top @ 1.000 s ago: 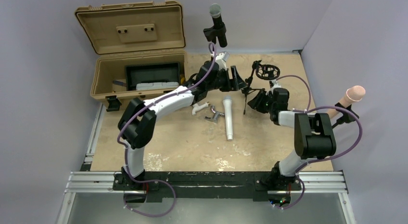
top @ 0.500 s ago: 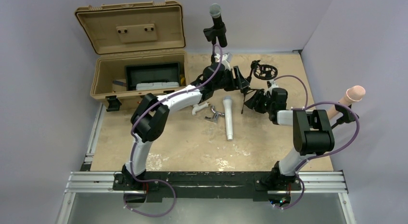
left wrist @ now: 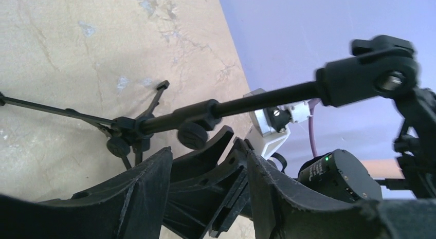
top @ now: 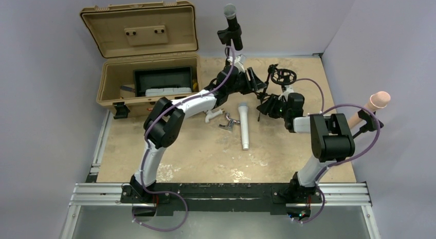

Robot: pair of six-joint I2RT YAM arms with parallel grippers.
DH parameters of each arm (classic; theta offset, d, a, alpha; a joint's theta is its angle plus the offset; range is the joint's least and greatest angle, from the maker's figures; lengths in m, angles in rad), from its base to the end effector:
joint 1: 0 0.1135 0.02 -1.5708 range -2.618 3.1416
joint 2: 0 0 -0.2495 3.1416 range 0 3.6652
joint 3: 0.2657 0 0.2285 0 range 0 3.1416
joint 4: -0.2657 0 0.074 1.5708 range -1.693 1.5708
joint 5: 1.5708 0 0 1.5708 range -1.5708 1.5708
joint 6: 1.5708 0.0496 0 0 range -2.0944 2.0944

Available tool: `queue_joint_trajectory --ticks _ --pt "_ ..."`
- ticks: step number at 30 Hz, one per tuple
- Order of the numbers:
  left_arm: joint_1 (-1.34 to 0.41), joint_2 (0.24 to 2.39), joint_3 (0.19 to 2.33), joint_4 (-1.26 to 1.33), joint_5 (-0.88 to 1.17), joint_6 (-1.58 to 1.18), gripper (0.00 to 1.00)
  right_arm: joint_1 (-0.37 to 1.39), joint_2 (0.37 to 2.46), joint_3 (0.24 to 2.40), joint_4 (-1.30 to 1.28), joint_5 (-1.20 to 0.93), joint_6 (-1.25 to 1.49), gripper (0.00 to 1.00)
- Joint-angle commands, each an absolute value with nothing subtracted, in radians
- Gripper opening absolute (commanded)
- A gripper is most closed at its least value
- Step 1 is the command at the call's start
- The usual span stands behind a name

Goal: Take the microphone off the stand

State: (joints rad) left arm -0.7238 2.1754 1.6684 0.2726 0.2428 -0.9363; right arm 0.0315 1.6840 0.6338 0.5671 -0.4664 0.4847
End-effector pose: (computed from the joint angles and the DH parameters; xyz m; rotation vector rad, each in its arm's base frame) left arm 0.3686 -0.3417 0.2358 -0.0208 2.0325 -1.3451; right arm 0.3138 0.0322 0.1450 0.1755 2.0852 0.7954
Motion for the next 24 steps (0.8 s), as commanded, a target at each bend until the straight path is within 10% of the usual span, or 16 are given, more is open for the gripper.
queue_joint_trajectory --ticks 1,24 --pt "-0.709 2.21 1.709 0.327 0.239 -0.99 0.53 0.052 1.738 0.673 0.597 -0.472 0.495 0.41" --pt "-0.699 2.298 1.752 0.493 0.249 -1.164 0.28 0.064 1.776 0.689 0.592 -0.451 0.494 0.09"
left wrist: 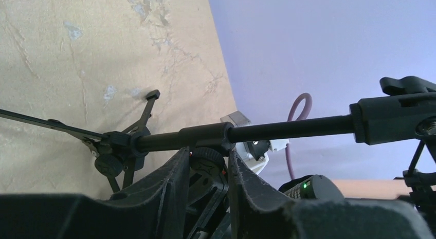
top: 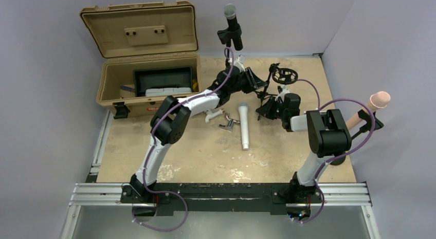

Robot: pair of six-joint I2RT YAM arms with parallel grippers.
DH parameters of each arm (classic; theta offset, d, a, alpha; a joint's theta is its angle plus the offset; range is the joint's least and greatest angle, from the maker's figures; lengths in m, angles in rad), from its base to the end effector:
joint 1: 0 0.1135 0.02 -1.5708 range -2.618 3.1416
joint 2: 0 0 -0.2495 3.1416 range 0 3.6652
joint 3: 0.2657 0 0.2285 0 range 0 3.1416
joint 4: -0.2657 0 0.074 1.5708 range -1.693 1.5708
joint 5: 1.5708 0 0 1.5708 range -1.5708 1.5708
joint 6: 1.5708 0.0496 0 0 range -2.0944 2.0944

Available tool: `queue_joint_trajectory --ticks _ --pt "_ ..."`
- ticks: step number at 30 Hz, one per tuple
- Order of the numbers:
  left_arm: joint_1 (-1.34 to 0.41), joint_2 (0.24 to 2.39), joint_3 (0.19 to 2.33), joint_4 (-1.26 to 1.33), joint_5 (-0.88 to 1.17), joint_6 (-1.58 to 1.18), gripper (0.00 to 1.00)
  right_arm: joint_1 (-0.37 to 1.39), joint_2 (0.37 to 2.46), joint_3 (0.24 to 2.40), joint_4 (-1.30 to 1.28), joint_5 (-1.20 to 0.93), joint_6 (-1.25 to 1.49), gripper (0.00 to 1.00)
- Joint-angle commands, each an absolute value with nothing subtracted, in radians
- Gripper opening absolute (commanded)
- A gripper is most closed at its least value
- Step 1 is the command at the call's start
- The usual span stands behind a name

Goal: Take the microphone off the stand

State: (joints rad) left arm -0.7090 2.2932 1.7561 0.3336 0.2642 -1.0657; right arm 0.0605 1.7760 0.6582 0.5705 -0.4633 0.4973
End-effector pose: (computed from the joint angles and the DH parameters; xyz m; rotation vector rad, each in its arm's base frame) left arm 0.3896 -0.3513 0.2148 -0.1434 2.0305 -1.4483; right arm 0.3204 0.0416 0.1242 0.1872 2.1543 0.8176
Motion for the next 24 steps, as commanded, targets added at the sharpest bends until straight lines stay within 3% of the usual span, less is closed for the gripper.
queue_joint_trajectory --ticks 1,5,8,15,24 --pt "-0.697 2.299 1.749 0.508 0.248 -1.188 0.27 0.064 1.776 0.69 0.592 -0.451 0.495 0.08" --pt "-0.696 2.309 1.752 0.524 0.239 -1.251 0.21 0.065 1.776 0.69 0.59 -0.448 0.495 0.08" --pt "-0.695 2.306 1.742 0.518 0.229 -1.286 0.0 0.066 1.775 0.69 0.589 -0.443 0.493 0.08" --pt "-0.689 2.325 1.73 0.553 0.278 -1.62 0.0 0.07 1.787 0.698 0.577 -0.417 0.498 0.0" --pt "-0.697 2.254 1.543 0.634 0.209 -2.161 0.0 0.076 1.784 0.695 0.579 -0.403 0.502 0.0"
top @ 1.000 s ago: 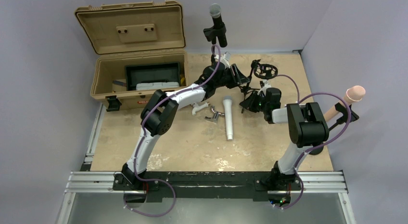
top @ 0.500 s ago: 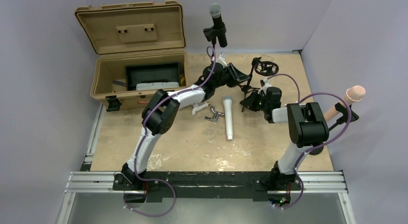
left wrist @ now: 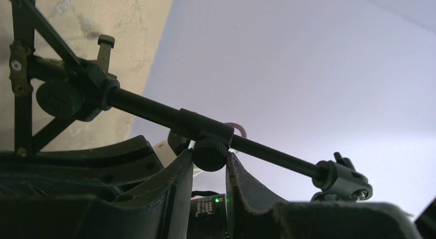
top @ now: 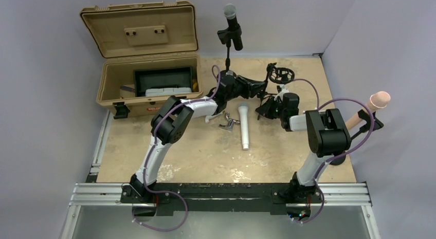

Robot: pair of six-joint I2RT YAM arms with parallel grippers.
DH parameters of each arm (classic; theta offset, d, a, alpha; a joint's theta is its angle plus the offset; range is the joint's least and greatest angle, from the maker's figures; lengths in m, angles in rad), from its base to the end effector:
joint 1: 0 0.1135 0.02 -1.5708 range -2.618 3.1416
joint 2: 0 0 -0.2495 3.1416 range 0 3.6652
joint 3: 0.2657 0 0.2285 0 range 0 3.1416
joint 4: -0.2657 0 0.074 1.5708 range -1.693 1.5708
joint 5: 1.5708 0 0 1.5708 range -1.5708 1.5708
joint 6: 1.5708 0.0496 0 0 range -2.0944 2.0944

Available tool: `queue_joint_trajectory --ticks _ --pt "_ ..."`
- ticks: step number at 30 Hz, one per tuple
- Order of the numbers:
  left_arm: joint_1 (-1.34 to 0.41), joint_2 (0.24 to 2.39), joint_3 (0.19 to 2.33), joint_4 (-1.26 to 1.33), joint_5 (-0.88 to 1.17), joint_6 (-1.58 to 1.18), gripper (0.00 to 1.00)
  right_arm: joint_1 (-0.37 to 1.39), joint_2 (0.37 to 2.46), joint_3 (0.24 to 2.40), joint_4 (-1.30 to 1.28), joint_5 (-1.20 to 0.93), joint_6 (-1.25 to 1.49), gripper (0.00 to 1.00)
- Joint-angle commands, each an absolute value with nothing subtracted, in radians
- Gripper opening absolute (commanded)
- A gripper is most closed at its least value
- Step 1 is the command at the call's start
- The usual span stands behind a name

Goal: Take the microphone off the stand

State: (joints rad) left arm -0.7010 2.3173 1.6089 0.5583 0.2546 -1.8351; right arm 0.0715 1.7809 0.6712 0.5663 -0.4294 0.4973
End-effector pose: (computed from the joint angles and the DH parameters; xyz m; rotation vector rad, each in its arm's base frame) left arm 0.3867 -0.3427 0.1805 -0.9871 2.0054 -1.9089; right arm 0.3235 0.0439 0.1252 0.1952 2.1513 0.7881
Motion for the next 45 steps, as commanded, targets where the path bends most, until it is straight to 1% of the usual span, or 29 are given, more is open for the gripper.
queue_joint_trajectory --ticks 1,3,7,8,9,12,13,14,16,18,21,24,26,27,29,30,32,34,36,38,39,41,45 --pt "-0.697 2.246 1.532 0.633 0.197 -2.201 0.0 0.077 1.783 0.695 0.579 -0.4 0.502 0.0" --pt "-0.697 2.237 1.528 0.613 0.175 -2.242 0.0 0.079 1.782 0.696 0.578 -0.398 0.501 0.0" --pt "-0.695 2.266 1.588 0.604 0.198 -2.248 0.0 0.081 1.783 0.698 0.574 -0.394 0.499 0.0" --pt "-0.695 2.28 1.606 0.62 0.211 -2.235 0.06 0.08 1.783 0.699 0.574 -0.396 0.499 0.0" --pt "-0.695 2.288 1.614 0.628 0.219 -2.218 0.16 0.081 1.784 0.699 0.574 -0.396 0.498 0.0" --pt "-0.696 2.264 1.58 0.622 0.225 -2.105 0.56 0.081 1.783 0.7 0.574 -0.395 0.496 0.0" --pt "-0.693 2.248 1.561 0.61 0.227 -2.047 0.67 0.081 1.781 0.7 0.573 -0.396 0.496 0.0" --pt "-0.689 2.23 1.537 0.594 0.238 -1.975 0.76 0.08 1.78 0.7 0.572 -0.396 0.496 0.0" --pt "-0.678 2.186 1.491 0.568 0.251 -1.804 0.85 0.081 1.778 0.7 0.571 -0.398 0.493 0.0" --pt "-0.67 2.127 1.44 0.509 0.237 -1.601 0.9 0.081 1.778 0.699 0.574 -0.401 0.491 0.0" --pt "-0.661 2.05 1.415 0.434 0.226 -1.269 0.91 0.08 1.777 0.698 0.575 -0.409 0.488 0.0" --pt "-0.671 2.034 1.484 0.333 0.229 -0.931 0.89 0.081 1.773 0.696 0.578 -0.41 0.487 0.0" --pt "-0.671 2.063 1.532 0.306 0.278 -0.801 0.9 0.08 1.775 0.696 0.577 -0.414 0.486 0.0" --pt "-0.668 2.073 1.529 0.354 0.301 -0.767 0.9 0.081 1.775 0.698 0.578 -0.416 0.485 0.0" --pt "-0.667 2.09 1.505 0.457 0.343 -0.708 0.89 0.081 1.775 0.697 0.577 -0.418 0.485 0.0" --pt "-0.667 2.1 1.508 0.473 0.347 -0.682 0.87 0.081 1.774 0.697 0.579 -0.419 0.484 0.0" --pt "-0.667 2.128 1.544 0.478 0.38 -0.644 0.78 0.081 1.773 0.696 0.579 -0.419 0.483 0.0" --pt "-0.668 2.162 1.583 0.498 0.426 -0.627 0.75 0.081 1.777 0.698 0.579 -0.42 0.483 0.0" --pt "-0.667 2.187 1.622 0.505 0.442 -0.634 0.74 0.081 1.779 0.7 0.579 -0.423 0.482 0.0" --pt "-0.667 2.205 1.644 0.53 0.461 -0.64 0.78 0.08 1.781 0.701 0.58 -0.423 0.482 0.0" --pt "-0.668 2.212 1.656 0.537 0.463 -0.646 0.78 0.08 1.781 0.701 0.579 -0.423 0.482 0.0" --pt "-0.666 2.235 1.686 0.534 0.462 -0.659 0.76 0.081 1.784 0.702 0.579 -0.423 0.482 0.0" --pt "-0.666 2.286 1.733 0.546 0.463 -0.702 0.67 0.082 1.784 0.703 0.577 -0.424 0.481 0.0"
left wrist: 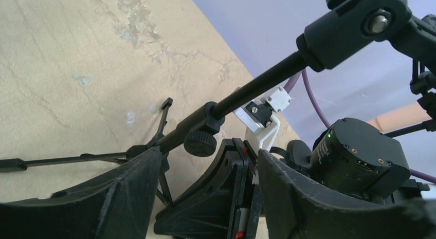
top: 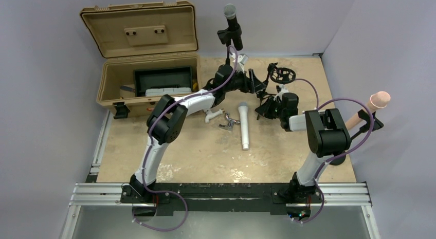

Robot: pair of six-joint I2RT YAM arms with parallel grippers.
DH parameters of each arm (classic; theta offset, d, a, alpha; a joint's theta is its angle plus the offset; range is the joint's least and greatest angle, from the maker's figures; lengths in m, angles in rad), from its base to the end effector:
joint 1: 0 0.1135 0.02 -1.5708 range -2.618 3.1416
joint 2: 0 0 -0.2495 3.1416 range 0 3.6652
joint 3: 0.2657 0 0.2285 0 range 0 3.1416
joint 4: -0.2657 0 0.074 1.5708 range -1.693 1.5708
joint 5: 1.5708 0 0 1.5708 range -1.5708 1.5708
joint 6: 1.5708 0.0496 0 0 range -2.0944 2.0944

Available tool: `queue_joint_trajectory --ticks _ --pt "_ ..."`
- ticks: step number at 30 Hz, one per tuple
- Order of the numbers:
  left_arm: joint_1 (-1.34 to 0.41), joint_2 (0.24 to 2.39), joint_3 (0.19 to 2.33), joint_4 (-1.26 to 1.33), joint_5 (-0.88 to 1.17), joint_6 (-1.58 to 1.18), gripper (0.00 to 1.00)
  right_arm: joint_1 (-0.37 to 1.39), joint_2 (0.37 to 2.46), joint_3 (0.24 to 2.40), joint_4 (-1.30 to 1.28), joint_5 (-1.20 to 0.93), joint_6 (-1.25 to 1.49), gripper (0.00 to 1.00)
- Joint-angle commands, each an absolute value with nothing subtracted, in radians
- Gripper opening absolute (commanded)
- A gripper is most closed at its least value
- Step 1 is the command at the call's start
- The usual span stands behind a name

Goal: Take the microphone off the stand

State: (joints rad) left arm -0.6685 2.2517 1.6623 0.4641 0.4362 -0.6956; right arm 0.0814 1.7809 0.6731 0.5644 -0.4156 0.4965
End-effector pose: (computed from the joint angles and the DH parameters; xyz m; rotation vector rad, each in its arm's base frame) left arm 0.3886 -0.3336 0.2198 0.3371 1.8579 -1.3492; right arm 0.3237 0.0465 0.1253 0.1924 2.1527 0.7788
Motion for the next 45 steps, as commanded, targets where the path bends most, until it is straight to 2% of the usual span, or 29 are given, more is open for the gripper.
queue_joint_trajectory --ticks 1,6,13,19,24,31,36,45 --pt "-0.666 2.295 1.743 0.555 0.466 -0.712 0.63 0.082 1.783 0.703 0.578 -0.424 0.48 0.0" --pt "-0.668 2.322 1.768 0.585 0.468 -0.747 0.48 0.082 1.785 0.704 0.577 -0.425 0.481 0.0" --pt "-0.668 2.332 1.788 0.572 0.469 -0.75 0.45 0.082 1.787 0.704 0.578 -0.429 0.48 0.0" --pt "-0.666 2.329 1.788 0.572 0.456 -0.8 0.3 0.084 1.788 0.706 0.576 -0.429 0.479 0.0" --pt "-0.661 2.322 1.798 0.524 0.425 -0.908 0.0 0.086 1.788 0.706 0.576 -0.427 0.479 0.0" --pt "-0.639 2.315 1.771 0.442 0.412 -1.401 0.0 0.087 1.789 0.708 0.572 -0.416 0.48 0.0" --pt "-0.645 2.323 1.743 0.507 0.397 -1.856 0.0 0.088 1.786 0.707 0.568 -0.407 0.48 0.0" --pt "-0.657 2.309 1.695 0.518 0.308 -2.1 0.0 0.09 1.781 0.706 0.565 -0.399 0.48 0.0"
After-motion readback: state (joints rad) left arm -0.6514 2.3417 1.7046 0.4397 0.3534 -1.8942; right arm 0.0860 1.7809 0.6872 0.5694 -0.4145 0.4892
